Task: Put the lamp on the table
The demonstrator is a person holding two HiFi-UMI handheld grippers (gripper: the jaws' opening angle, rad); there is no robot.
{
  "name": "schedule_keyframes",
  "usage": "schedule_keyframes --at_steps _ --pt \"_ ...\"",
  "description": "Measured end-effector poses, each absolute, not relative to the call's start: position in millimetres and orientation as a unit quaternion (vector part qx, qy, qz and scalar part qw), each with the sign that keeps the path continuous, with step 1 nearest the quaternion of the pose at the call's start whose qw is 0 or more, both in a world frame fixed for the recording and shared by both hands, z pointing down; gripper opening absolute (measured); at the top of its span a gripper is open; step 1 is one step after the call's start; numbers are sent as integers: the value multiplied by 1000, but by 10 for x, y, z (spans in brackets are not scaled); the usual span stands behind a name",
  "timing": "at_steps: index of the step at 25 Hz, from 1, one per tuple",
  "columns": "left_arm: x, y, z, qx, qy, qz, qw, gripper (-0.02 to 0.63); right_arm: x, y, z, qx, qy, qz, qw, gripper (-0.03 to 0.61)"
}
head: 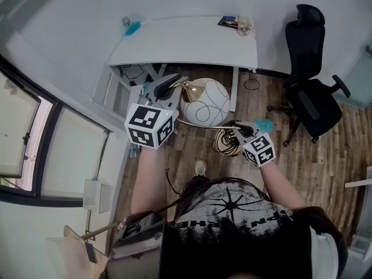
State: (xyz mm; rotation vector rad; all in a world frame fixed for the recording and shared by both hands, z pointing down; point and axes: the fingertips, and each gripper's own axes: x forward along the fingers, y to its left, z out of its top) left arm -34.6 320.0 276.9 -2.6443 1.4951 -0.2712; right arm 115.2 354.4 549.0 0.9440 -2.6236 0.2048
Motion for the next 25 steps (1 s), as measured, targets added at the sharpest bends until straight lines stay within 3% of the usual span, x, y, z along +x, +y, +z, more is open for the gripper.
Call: schedule_keyframes --at_steps 25 --pt "-1158 1511 2833 -897 433 -84 37 21 347 2023 5512 399 -896 83 175 20"
